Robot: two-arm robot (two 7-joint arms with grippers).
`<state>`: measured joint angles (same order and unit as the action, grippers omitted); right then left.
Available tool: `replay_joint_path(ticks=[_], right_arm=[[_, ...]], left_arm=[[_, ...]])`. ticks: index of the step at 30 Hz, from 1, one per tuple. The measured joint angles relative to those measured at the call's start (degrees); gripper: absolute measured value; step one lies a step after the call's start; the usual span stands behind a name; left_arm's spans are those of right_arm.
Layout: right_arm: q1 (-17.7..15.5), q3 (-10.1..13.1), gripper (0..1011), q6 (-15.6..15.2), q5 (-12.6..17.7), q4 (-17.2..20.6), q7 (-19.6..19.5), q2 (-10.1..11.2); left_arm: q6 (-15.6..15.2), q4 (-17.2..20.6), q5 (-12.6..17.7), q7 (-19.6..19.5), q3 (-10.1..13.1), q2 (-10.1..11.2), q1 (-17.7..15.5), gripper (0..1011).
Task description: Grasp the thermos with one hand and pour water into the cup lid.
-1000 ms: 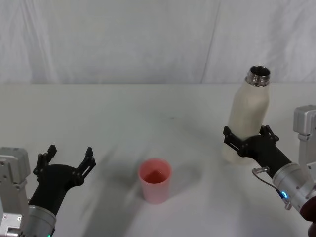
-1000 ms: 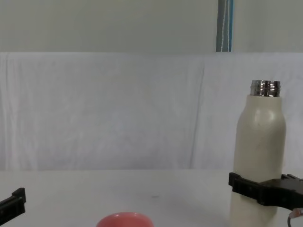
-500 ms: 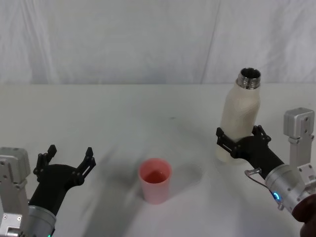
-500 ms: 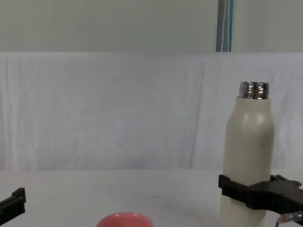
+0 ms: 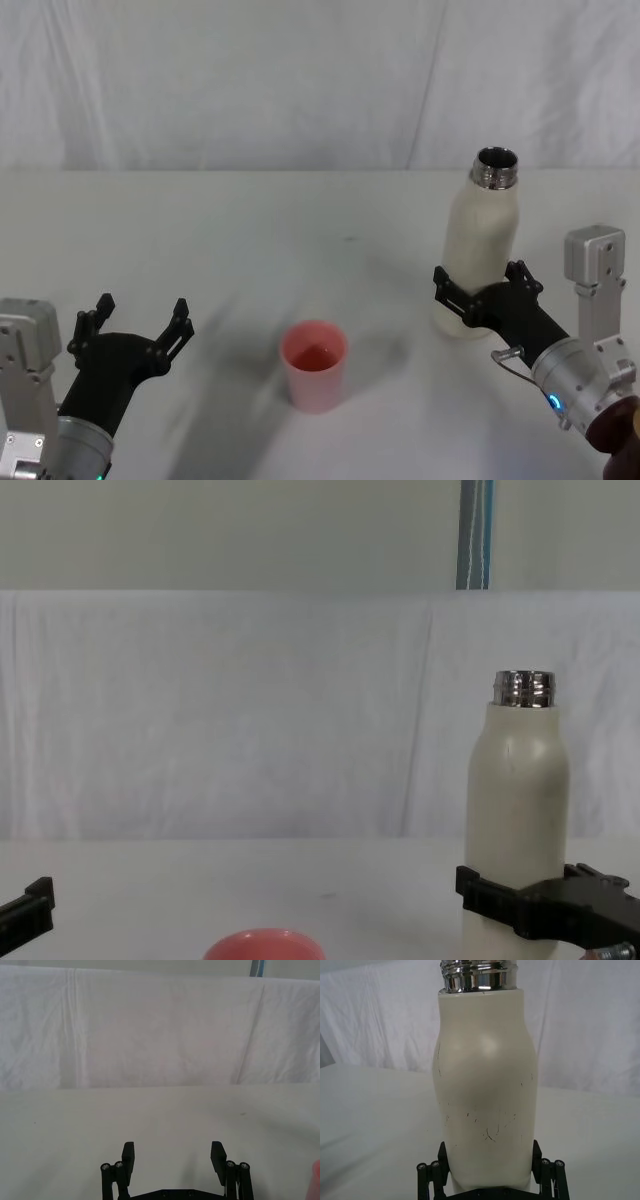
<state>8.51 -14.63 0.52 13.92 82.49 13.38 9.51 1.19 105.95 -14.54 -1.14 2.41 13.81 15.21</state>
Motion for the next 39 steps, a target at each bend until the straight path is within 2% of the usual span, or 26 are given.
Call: replay_joint_path(ticks=[25, 28, 39], right_arm=[[0.0, -0.1, 956, 0.0, -0.2, -0.4, 0.0, -0.2], [0.0, 0.0, 1000, 0.1, -0.2, -0.4, 0.0, -0.2], [0.0, 0.0, 1001, 0.0, -0.2, -0.3, 0.0, -0.2]], left_arm=[[0.0, 0.0, 0.0, 0.0, 0.0, 0.0, 0.0, 1001], [0.0, 0.0, 0.0, 0.0, 0.0, 0.0, 0.0, 1001], [0.0, 0.0, 0.0, 0.0, 0.0, 0.0, 0.0, 1001]])
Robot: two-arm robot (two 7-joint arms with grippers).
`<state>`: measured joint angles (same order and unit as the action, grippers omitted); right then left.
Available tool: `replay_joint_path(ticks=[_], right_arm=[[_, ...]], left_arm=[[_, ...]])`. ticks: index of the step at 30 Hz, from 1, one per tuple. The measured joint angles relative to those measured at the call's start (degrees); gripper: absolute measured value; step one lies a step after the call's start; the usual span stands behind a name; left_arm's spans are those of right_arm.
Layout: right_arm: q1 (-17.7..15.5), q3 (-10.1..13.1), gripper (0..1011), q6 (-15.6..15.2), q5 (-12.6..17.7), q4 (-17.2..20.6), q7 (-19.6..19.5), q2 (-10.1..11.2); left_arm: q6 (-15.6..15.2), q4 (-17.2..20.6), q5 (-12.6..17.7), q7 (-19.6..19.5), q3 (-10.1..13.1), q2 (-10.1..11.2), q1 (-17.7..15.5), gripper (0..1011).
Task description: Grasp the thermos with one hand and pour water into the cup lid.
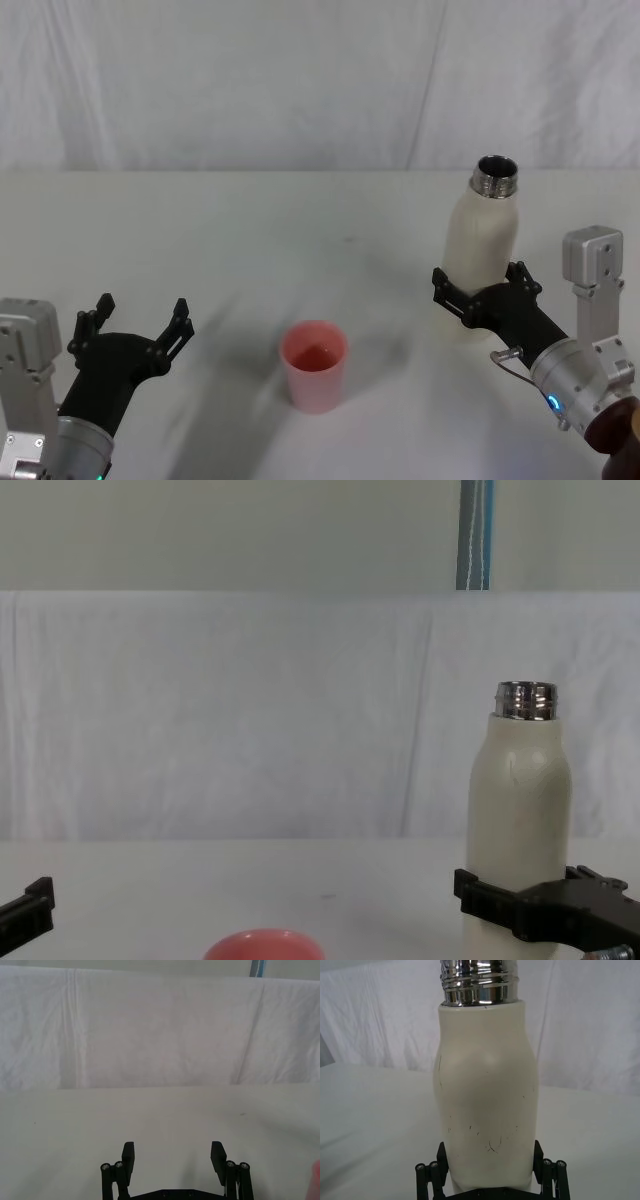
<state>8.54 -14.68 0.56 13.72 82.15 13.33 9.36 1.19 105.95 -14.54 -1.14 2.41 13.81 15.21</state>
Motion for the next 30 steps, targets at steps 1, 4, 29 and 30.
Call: replay_joint_path(ticks=[1, 4, 29, 30], right_arm=[[0.0, 0.0, 1001, 0.0, 0.0, 0.0, 0.0, 0.0], [0.0, 0.0, 1001, 0.0, 0.0, 0.0, 0.0, 0.0], [-1.3, 0.2, 1001, -0.2, 0.9, 1.6, 1.7, 1.7], [-1.4, 0.2, 1001, -0.2, 0.9, 1.7, 1.7, 1.8]], left_arm=[[0.0, 0.0, 0.0, 0.0, 0.0, 0.0, 0.0, 1001], [0.0, 0.0, 0.0, 0.0, 0.0, 0.0, 0.0, 1001], [0.0, 0.0, 0.0, 0.0, 0.0, 0.0, 0.0, 1001], [0.0, 0.0, 0.0, 0.0, 0.0, 0.0, 0.0, 1001]])
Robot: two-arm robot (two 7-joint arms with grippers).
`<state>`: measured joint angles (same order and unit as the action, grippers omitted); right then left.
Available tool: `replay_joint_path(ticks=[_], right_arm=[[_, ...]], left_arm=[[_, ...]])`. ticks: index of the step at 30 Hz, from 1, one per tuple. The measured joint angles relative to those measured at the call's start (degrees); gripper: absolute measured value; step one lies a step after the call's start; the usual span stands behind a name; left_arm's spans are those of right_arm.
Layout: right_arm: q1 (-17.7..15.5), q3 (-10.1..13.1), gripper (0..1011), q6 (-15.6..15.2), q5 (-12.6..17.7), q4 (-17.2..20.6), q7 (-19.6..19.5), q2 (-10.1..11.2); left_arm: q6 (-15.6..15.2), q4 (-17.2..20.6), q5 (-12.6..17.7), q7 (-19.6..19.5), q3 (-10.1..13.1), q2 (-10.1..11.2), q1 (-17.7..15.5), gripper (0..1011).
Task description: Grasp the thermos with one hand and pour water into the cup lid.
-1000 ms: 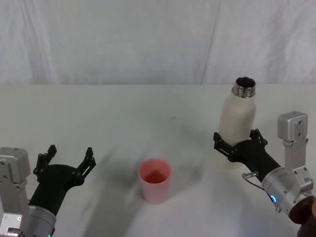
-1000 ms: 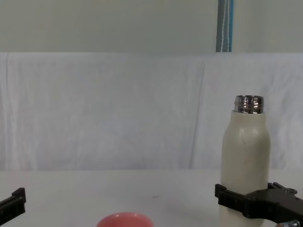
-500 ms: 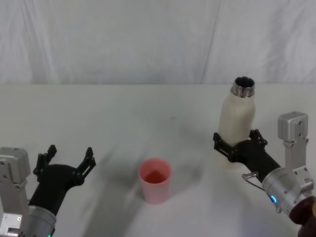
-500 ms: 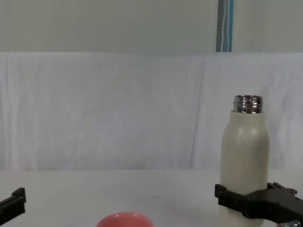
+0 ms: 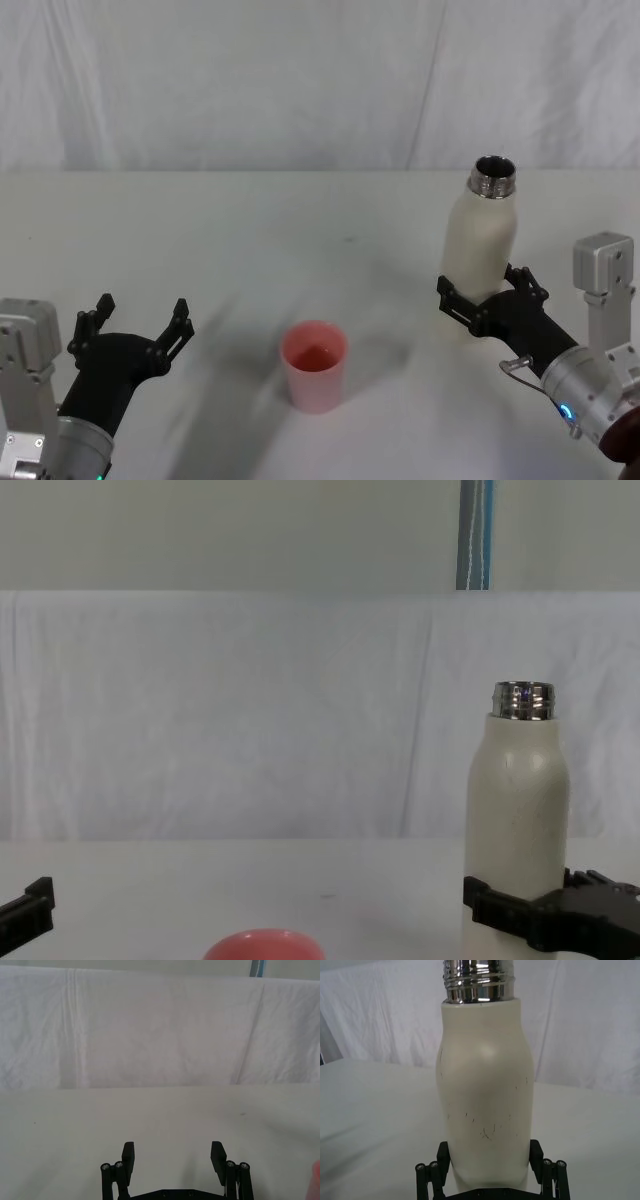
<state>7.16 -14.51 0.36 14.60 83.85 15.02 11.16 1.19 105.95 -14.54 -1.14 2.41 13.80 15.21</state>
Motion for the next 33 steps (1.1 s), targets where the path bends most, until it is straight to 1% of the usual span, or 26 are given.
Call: replay_joint_path(ticks=[11, 20, 33], right_arm=[[-1.7, 0.4, 1001, -0.4, 0.5, 1.8, 0.4, 1.5], [-4.0, 1.2, 1001, -0.6, 1.0, 4.0, -0.3, 2.1], [-5.9, 1.4, 1002, -0.6, 1.0, 6.5, -0.6, 2.8]], left_arm=[[0.0, 0.0, 0.0, 0.0, 0.0, 0.0, 0.0, 1001], [0.0, 0.0, 0.0, 0.0, 0.0, 0.0, 0.0, 1001], [0.0, 0.0, 0.0, 0.0, 0.0, 0.0, 0.0, 1001]])
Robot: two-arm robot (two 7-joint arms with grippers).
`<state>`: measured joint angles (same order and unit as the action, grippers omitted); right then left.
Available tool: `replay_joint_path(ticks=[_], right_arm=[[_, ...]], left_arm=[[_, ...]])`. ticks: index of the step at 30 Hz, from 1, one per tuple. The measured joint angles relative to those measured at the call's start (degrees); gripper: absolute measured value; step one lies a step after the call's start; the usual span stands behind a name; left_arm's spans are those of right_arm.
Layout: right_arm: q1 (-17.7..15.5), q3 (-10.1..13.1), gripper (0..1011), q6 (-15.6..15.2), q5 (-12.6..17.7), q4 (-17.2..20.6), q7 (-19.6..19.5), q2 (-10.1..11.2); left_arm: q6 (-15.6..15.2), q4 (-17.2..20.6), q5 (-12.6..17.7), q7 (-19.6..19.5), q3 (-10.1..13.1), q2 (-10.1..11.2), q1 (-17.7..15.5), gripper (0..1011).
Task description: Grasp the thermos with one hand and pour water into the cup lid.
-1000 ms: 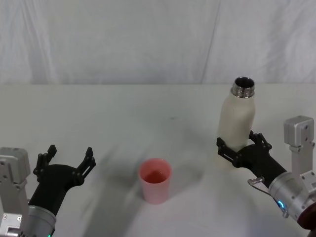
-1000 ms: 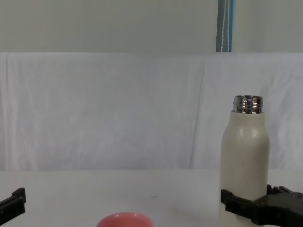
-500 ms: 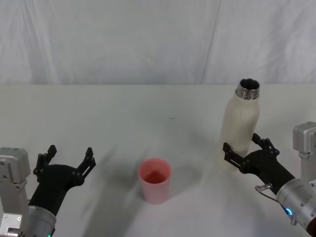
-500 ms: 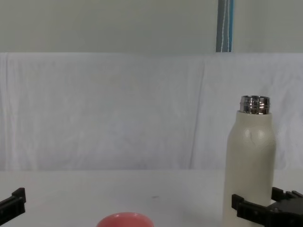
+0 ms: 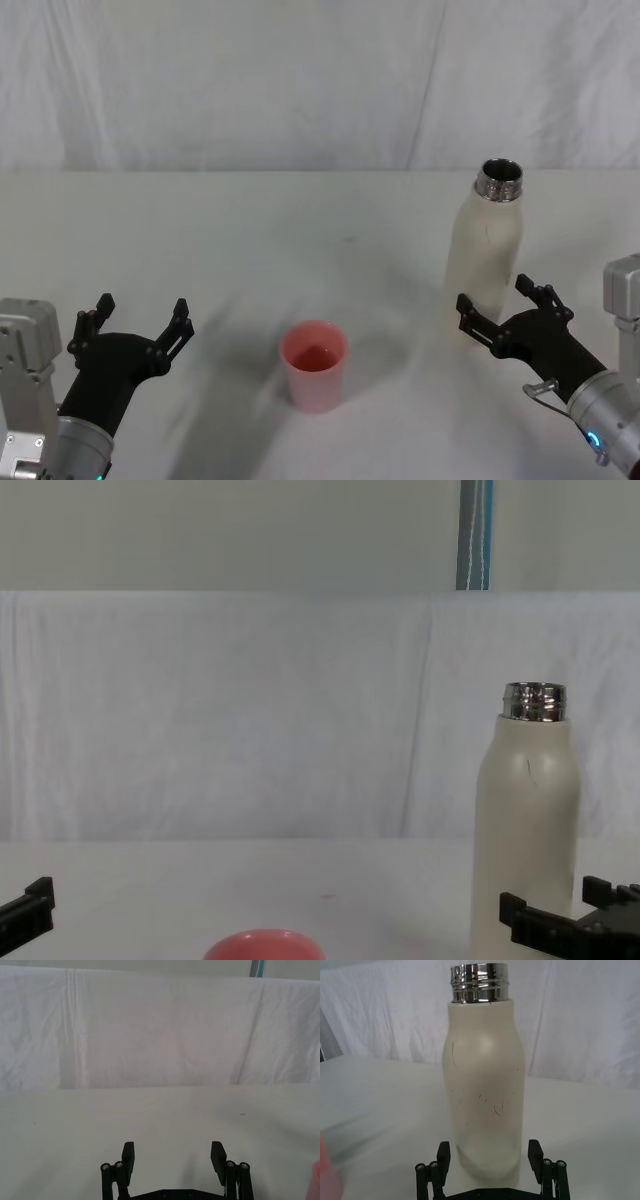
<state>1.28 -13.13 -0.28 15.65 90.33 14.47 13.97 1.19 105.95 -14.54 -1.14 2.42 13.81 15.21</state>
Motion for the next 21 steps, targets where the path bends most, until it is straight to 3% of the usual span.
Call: replay_joint_path(ticks=[21], right_arm=[[-7.3, 1.7, 1002, 2.5, -1.9, 8.2, -3.1, -0.3]], left_arm=[[0.0, 0.0, 0.0, 0.0, 0.0, 0.0, 0.0, 1001]])
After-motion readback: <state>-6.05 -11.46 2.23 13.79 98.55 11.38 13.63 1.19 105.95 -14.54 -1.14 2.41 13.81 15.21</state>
